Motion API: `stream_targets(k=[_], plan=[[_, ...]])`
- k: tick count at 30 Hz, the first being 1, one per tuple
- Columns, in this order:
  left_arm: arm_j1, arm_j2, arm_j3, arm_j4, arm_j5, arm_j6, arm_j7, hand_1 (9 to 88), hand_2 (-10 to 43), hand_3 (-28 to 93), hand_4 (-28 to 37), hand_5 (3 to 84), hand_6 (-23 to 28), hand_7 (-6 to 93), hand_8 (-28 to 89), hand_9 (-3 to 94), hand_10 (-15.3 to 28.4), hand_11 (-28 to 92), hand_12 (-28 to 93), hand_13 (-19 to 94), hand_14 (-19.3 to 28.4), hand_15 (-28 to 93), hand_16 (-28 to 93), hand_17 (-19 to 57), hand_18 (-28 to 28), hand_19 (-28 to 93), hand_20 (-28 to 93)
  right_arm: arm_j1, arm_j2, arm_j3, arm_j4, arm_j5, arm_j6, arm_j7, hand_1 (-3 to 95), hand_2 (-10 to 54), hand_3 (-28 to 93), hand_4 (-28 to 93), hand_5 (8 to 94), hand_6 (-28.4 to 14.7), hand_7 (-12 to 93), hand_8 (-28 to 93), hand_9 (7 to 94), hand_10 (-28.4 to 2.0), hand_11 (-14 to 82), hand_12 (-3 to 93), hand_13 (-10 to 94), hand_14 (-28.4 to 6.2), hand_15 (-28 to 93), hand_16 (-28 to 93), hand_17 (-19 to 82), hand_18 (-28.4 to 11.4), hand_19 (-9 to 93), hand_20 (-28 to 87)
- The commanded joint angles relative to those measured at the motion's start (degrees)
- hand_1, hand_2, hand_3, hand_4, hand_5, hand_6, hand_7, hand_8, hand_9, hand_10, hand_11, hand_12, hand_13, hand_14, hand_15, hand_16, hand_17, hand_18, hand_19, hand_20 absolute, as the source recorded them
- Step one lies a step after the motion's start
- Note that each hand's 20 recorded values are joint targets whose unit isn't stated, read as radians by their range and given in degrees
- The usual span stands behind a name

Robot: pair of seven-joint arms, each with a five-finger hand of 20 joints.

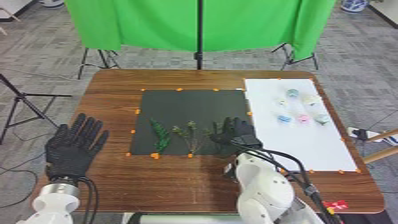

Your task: Arrange flowers

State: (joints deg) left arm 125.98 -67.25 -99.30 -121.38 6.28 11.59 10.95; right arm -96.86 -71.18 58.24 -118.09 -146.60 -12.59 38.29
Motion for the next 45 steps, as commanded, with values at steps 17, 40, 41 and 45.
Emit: stream_targets(k=[17,40,41,45], plan=[[1.1,-0.95,-0.42,0.2,0.26,0.92,-1.14,30.9,11.7,74,-23.0,42.1,6.6,13.5,-10,37.2,12.0,18,12,30,12.3,34,-4,-1.9,12.9,27,16,-3.3,1.1,-0.6,5.3,-11.8,3.4,-6.5,65.7,-9.5,68,-28,64.7,-5.0,17,-9,76.0,-14.7,11.4,38.3,68,-9.0,52,46,38,-25.9,91,36],[0.8,-1.01,-0.45,0.24,1.15,-1.35,-0.9,31.8,10.6,74,-22.4,42.1,6.9,13.2,-10,37.1,12.4,18,12,29,12.8,34,-4,-2.1,13.0,27,16,0.7,6.0,6.6,2.5,-10.4,8.9,-0.9,59.2,-9.5,71,-28,59.7,-7.3,12,-9,66.9,-18.8,22.8,23.9,64,-12.7,58,43,38,-26.6,92,34],[0.8,-1.08,-0.57,0.63,1.94,-3.02,-0.98,31.8,10.6,74,-22.4,42.1,6.9,13.1,-10,37.1,12.5,18,12,29,12.9,34,-4,-2.2,13.1,28,16,1.0,6.6,8.1,2.5,-10.5,5.2,-1.0,58.9,-9.5,72,-28,58.9,-7.4,12,-9,64.1,-19.5,22.2,22.0,60,-13.6,58,42,37,-26.6,92,34],[0.7,-1.1,-0.68,1.07,3.64,-5.81,-1.13,31.2,11.5,73,-23.0,41.4,6.7,12.5,-10,36.4,12.6,18,11,29,13.2,34,-4,-2.4,13.1,27,16,1.1,8.6,11.9,4.1,-9.6,1.0,-1.3,54.5,-9.5,79,-28,52.6,-8.4,11,-10,47.8,-23.1,15.3,17.2,40,-21.2,58,21,31,-27.7,91,36]])
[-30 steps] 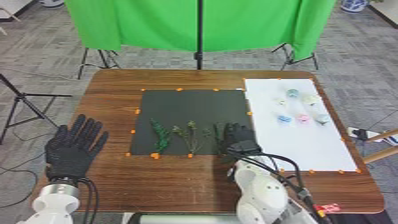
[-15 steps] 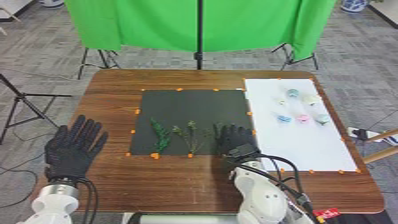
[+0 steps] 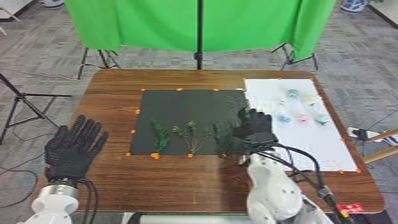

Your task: Arrange flowers

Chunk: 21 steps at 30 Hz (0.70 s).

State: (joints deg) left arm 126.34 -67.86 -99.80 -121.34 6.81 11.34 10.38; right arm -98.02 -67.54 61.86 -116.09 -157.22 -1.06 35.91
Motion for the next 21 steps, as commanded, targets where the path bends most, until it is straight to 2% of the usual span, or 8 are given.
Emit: stream_targets(k=[1,4,9,13,15,16,19,21], plan=[[0.3,-0.47,-0.16,1.04,3.09,-5.87,-0.37,31.0,11.6,73,-23.2,41.2,6.7,12.3,-10,36.1,12.7,17,11,29,13.2,33,-4,-2.5,13.1,27,15,2.3,5.4,8.4,3.0,1.6,-9.7,1.1,54.2,-9.5,80,-28,51.7,-8.6,11,-10,45.8,-23.4,14.4,16.9,38,-21.7,57,19,30,-27.6,90,36],[0.4,-0.32,-0.13,0.64,3.09,-5.78,0.08,30.8,11.8,73,-23.5,40.9,6.6,12.1,-9,36.0,12.6,17,12,29,13.2,33,-4,-2.5,13.1,26,15,2.9,6.0,8.5,5.3,3.1,-11.0,0.8,54.4,-9.5,80,-28,51.1,-8.8,11,-10,44.3,-23.2,13.8,16.5,38,-21.4,57,17,30,-27.5,90,37],[0.0,-0.06,0.18,0.38,2.97,-6.53,0.44,30.7,12.0,73,-23.7,40.8,6.6,11.8,-9,36.1,12.6,16,12,29,13.2,32,-3,-2.5,13.1,26,15,4.1,5.8,8.4,8.7,2.8,-10.4,0.9,55.2,-9.5,81,-28,51.2,-8.5,12,-10,44.4,-22.3,14.2,16.2,38,-20.7,57,17,30,-27.4,90,37],[-0.2,-0.11,0.51,0.3,2.61,-5.61,0.72,30.7,12.0,73,-23.7,40.8,6.6,11.7,-9,36.0,12.8,16,12,29,13.2,32,-3,-2.5,13.1,26,15,6.9,4.8,7.2,12.8,2.6,-9.0,2.3,56.2,-9.5,81,-28,51.1,-8.0,13,-10,44.5,-21.3,13.9,15.7,41,-19.4,57,16,32,-26.8,90,37],[-0.3,-0.07,0.63,0.4,2.78,-5.67,0.65,30.6,12.0,73,-23.7,40.8,6.6,11.6,-9,36.0,12.8,16,12,29,13.2,32,-3,-2.6,13.1,26,15,7.2,4.7,7.2,13.3,3.6,-8.9,2.9,57.1,-9.5,80,-28,52.1,-7.4,13,-10,46.2,-20.7,14.4,15.6,43,-18.5,56,16,33,-26.1,90,37],[-0.4,-0.06,0.76,0.44,2.91,-5.47,0.63,30.6,12.0,73,-23.7,40.8,6.6,11.6,-9,36.0,12.8,16,12,29,13.3,32,-3,-2.6,13.1,26,15,7.1,4.8,7.2,13.1,4.8,-8.5,3.6,57.7,-9.5,80,-28,53.2,-6.9,14,-11,48.9,-19.9,15.0,15.5,45,-17.6,54,16,34,-25.8,90,37],[-0.3,-0.07,0.77,0.43,2.87,-5.51,0.77,30.5,12.0,73,-23.6,40.8,6.7,11.6,-9,36.0,12.8,16,12,28,13.3,32,-3,-2.6,13.1,26,15,6.1,5.0,7.4,13.2,3.6,-6.2,3.0,66.7,-9.5,68,-28,61.8,-4.7,15,-10,62.7,-17.1,17.1,17.4,58,-10.7,41,35,37,-23.8,89,36],[-0.3,-0.11,0.81,0.48,2.62,-5.51,0.82,30.6,11.9,73,-23.7,40.8,6.7,11.6,-9,35.9,12.8,16,12,28,13.4,32,-3,-2.6,13.1,26,15,5.7,5.0,7.6,13.0,3.9,-5.5,2.9,69.2,-9.5,66,-28,66.9,-3.4,17,-5,72.6,-14.4,10.2,30.1,64,-8.6,39,40,38,-22.5,88,37]])
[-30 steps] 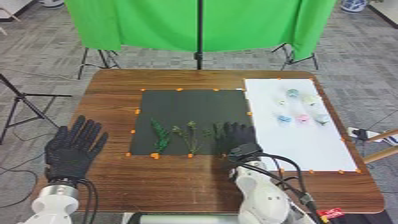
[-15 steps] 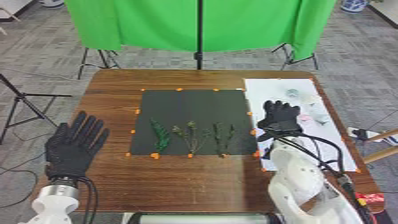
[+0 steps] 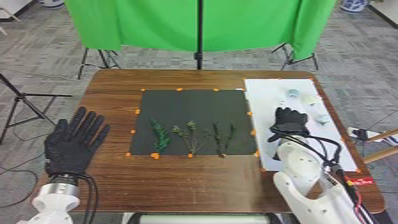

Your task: Arrange flowers

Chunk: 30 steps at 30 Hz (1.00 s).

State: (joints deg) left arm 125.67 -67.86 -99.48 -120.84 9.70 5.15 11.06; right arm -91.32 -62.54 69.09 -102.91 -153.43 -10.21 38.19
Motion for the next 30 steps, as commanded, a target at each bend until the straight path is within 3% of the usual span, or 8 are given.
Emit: stream_targets(k=[1,5,12,16,20,24,27,30], plan=[[0.4,-0.1,0.48,-0.07,-0.34,0.79,0.12,30.5,11.9,73,-23.7,40.8,6.7,11.6,-9,35.9,12.8,16,12,28,13.4,32,-3,-2.5,13.1,26,15,-1.1,0.1,0.2,-0.1,0.2,4.4,0.8,70.1,-9.5,66,-28,68.4,-3.3,18,-1,75.4,-13.6,9.0,33.9,66,-8.0,40,41,39,-21.8,88,37],[0.6,-0.18,0.27,-0.19,-0.27,0.81,0.14,30.6,11.9,73,-23.7,40.8,6.8,11.6,-9,35.8,12.8,16,12,28,13.4,32,-3,-2.5,13.1,26,15,-1.3,0.3,0.0,-0.4,-0.9,7.1,-0.2,72.0,-9.5,65,-28,74.2,-3.0,25,9,82.4,-12.6,11.1,42.3,70,-7.8,43,45,40,-20.8,87,38],[1.0,-0.06,-0.8,-0.43,-0.49,1.2,0.87,30.7,12.0,73,-23.7,40.9,6.9,11.5,-9,35.8,12.9,16,12,28,13.6,32,-3,-2.6,13.2,26,16,2.2,0.5,-3.2,-3.6,-1.5,14.8,-2.7,72.0,-9.5,66,-28,76.2,-3.4,29,14,84.1,-12.2,11.1,43.6,72,-7.9,44,46,40,-21.1,87,39],[1.7,0.2,-2.56,-0.69,-0.44,2.16,1.99,30.6,12.0,73,-23.4,41.0,7.1,11.4,-9,35.7,13.1,16,12,28,13.7,32,-3,-2.6,13.2,26,16,8.1,-2.2,-7.4,-4.8,1.8,18.1,-11.0,71.8,-9.5,67,-28,76.0,-3.2,30,15,84.2,-12.2,11.4,44.0,71,-7.6,45,47,40,-21.3,87,40],[3.1,0.79,-4.07,-1.12,-0.57,2.68,3.06,30.7,11.9,73,-23.4,41.3,7.4,11.0,-9,35.7,13.2,16,12,28,13.9,32,-3,-2.6,13.2,26,16,19.8,-7.5,-14.2,-0.4,12.2,11.3,-21.4,71.6,-9.5,67,-28,74.4,-2.8,33,13,83.2,-11.9,11.9,44.8,70,-7.3,46,48,39,-20.3,86,43],[2.9,1.24,-3.97,-1.31,0.0,2.57,3.78,30.7,12.0,73,-23.6,41.4,7.4,11.0,-9,35.8,13.1,16,12,28,13.9,32,-3,-2.6,13.2,26,16,26.3,-11.1,-21.1,1.9,12.5,4.9,-26.8,71.0,-9.5,67,-28,73.0,-2.3,35,13,82.6,-11.3,12.0,45.0,70,-7.1,46,48,38,-20.2,86,44],[4.0,1.86,-4.06,-2.06,-0.82,4.32,5.71,30.7,12.0,73,-23.6,41.5,7.4,11.1,-9,35.8,12.9,16,12,28,13.8,33,-3,-2.6,13.2,26,16,28.2,-15.6,-22.7,3.7,19.0,-7.4,-29.2,70.4,-9.5,68,-28,72.4,-2.1,36,12,82.4,-11.2,12.0,45.1,69,-7.1,46,48,38,-20.2,85,45],[3.9,2.87,-3.22,-2.11,-2.22,5.06,6.47,30.7,12.0,73,-23.6,41.9,7.5,11.4,-9,36.3,12.7,17,12,28,13.6,33,-3,-2.6,13.2,26,16,29.2,-18.1,-25.4,7.2,14.5,-8.0,-30.6,69.8,-9.5,69,-28,71.8,-2.0,36,11,81.9,-11.1,11.9,45.1,69,-7.2,46,48,38,-20.1,85,45]])
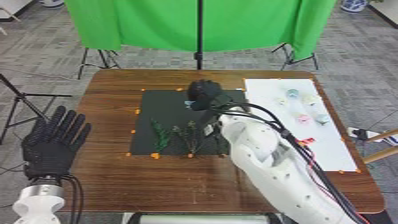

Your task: Arrange flowers

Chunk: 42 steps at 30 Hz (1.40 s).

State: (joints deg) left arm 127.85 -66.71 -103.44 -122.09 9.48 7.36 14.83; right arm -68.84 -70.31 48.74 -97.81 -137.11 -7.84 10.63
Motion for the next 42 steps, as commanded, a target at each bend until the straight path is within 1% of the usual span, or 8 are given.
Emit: stream_targets(k=[1,5,7,9,20,28,36,42], plan=[[1.5,1.89,0.95,-0.85,-2.06,2.96,2.49,30.7,12.0,73,-23.6,42.0,7.6,11.5,-9,36.4,12.8,17,12,28,13.5,33,-3,-2.6,13.2,26,16,7.0,-10.5,-6.3,2.4,-2.1,-10.4,-2.1,69.7,-9.5,69,-28,71.8,-2.1,36,11,81.9,-11.3,11.9,44.9,69,-7.3,46,48,38,-20.0,85,45],[1.4,2.55,1.45,-1.14,-2.11,3.15,2.87,30.8,12.1,74,-23.7,42.7,8.2,11.7,-9,36.7,14.1,18,12,28,14.5,35,-3,-2.9,13.4,27,16,6.2,-11.6,-9.1,4.6,-7.9,-9.2,-1.5,70.3,-9.5,67,-28,70.5,-2.4,37,10,81.4,-11.5,11.9,44.8,69,-7.3,46,48,38,-19.8,84,46],[0.5,3.22,2.24,-0.8,-2.83,3.83,3.34,31.0,12.1,74,-23.7,43.0,8.5,11.7,-9,36.7,14.6,18,12,28,14.8,35,-4,-3.1,13.5,27,16,6.1,-11.7,-11.3,6.8,-10.8,-4.2,-0.9,70.4,-9.5,67,-28,70.2,-2.5,37,9,81.2,-11.3,12.0,44.7,69,-7.3,46,48,38,-19.8,84,46],[-1.3,3.21,3.09,-0.03,-3.65,3.71,3.1,31.0,12.1,74,-23.8,43.8,9.2,11.6,-9,36.9,15.7,18,12,27,15.5,37,-4,-3.4,13.6,27,16,5.4,-12.9,-11.2,8.4,-13.9,-4.9,-0.8,70.4,-9.5,67,-28,70.0,-2.5,38,9,81.2,-11.2,12.1,44.6,69,-7.1,46,48,38,-19.8,84,46],[-3.1,3.6,3.61,0.52,-3.47,3.22,2.99,31.6,12.1,75,-24.3,45.8,10.1,13.4,-9,38.1,18.2,22,11,25,19.3,44,-7,-7.0,15.0,30,16,2.9,-15.1,-11.1,11.3,-22.7,-6.5,-2.5,68.6,-9.5,67,-28,67.4,-2.1,42,5,80.6,-10.3,12.9,44.4,69,-6.3,46,47,39,-19.9,85,45],[-4.7,3.3,4.31,1.4,-3.12,2.57,1.04,32.1,12.1,75,-24.5,46.8,11.2,13.2,-9,38.6,20.4,22,11,24,22.2,46,-8,-8.6,15.8,31,15,2.4,-15.5,-11.0,12.0,-20.2,-6.6,2.6,67.0,-9.5,67,-28,64.6,-1.8,43,2,79.2,-10.2,11.4,42.0,69,-5.7,46,47,39,-20.1,85,44],[-5.1,3.16,4.44,1.88,-2.91,2.65,-0.5,32.1,12.2,75,-24.5,46.2,10.6,13.0,-9,38.6,19.4,21,11,25,20.8,45,-8,-7.8,15.4,31,15,1.2,-15.1,-11.8,10.6,-18.1,-7.3,4.6,66.4,-9.5,65,-28,62.1,-2.6,36,-2,75.8,-11.2,9.9,38.5,67,-6.3,47,46,39,-20.8,86,42],[-5.7,3.12,5.06,2.3,-2.44,1.97,-0.93,32.0,12.2,75,-24.4,46.8,10.9,13.9,-9,39.2,19.6,23,12,25,21.6,47,-8,-8.9,15.9,32,16,0.8,-14.8,-12.9,9.8,-18.9,-7.5,4.8,64.8,-9.5,65,-28,62.3,-2.7,33,-3,75.8,-11.4,9.9,38.2,67,-6.3,47,45,39,-21.2,86,42]])
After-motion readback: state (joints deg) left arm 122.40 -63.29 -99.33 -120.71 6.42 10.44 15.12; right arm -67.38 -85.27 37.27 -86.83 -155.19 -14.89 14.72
